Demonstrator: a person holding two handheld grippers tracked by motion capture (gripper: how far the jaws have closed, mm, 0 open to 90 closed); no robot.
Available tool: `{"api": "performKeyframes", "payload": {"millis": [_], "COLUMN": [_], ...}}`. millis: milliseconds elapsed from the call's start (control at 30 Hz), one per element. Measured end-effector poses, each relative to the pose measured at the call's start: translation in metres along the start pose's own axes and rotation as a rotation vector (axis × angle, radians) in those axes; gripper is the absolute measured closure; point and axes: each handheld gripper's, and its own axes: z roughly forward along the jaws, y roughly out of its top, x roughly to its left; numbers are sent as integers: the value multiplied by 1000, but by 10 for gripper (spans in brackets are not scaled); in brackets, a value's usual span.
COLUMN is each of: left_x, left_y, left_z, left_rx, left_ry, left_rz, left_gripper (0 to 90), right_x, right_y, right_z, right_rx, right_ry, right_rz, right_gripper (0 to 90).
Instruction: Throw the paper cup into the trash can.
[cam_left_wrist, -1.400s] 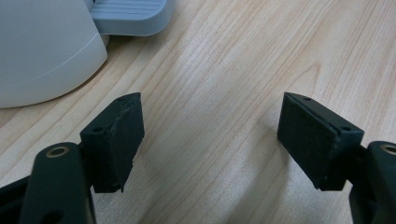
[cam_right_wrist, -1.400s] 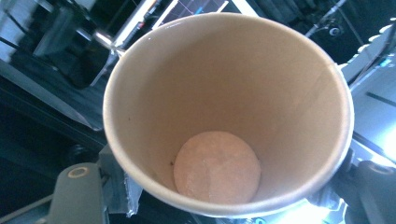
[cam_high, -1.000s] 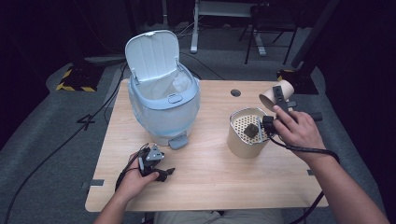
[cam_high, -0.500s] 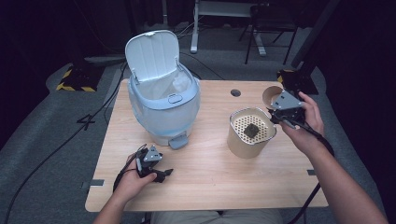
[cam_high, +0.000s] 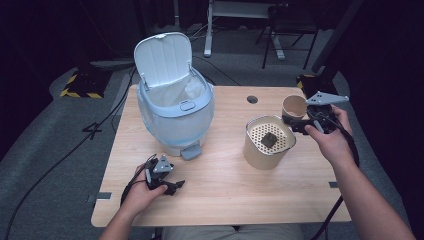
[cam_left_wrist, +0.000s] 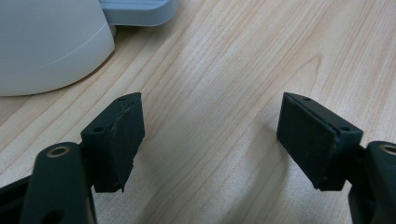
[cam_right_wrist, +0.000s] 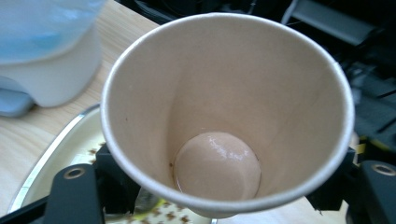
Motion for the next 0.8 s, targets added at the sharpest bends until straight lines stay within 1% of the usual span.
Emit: {"api": "performKeyframes", "payload": {"millis": [33,133,200,233,267,300,333,400,433,467,500,567,633,667,700,733,767,800], "left_x": [0,0,0,0,0,0,0,0,0,0,0,0,0,0,0,0,0,0], "left_y": [0,0,0,0,0,0,0,0,0,0,0,0,0,0,0,0,0,0], "left_z": [0,0,0,0,0,0,0,0,0,0,0,0,0,0,0,0,0,0], "left_rx": [0,0,0,0,0,0,0,1,0,0,0,1,1,1,1,0,1,1], "left_ry": [0,0,0,0,0,1,1,3,3,3,3,3,3,3,2,2,3,3], "left_rz": [0,0,0,0,0,1,1,3,2,2,1,3,3,3,3,1,2,2], "left_gripper": [240,240,240,240,240,240,240,240,240,240,239,239,239,240,240,240,239,240], "right_x": [0,0,-1,0,0,0,1,1,2,2,2,2,3,3,5,6,8,8], "right_y": [0,-1,0,0,0,1,2,3,5,5,9,11,19,19,26,27,31,31], "right_z": [-1,-2,-3,-3,-3,-3,-4,-4,-3,-3,-2,-2,-1,-1,2,2,4,4], "right_rx": [-5,-15,-22,-30,-30,-34,-38,-36,-36,-36,-41,-46,-63,-63,-69,-69,-67,-67], "right_ry": [6,18,53,80,80,93,97,96,109,109,130,138,169,169,187,191,198,198], "right_rz": [13,21,43,47,47,48,33,26,26,26,18,16,10,10,2,0,-13,-13], "right_gripper": [275,275,275,276,276,276,276,276,276,276,277,277,277,277,277,277,277,277]}}
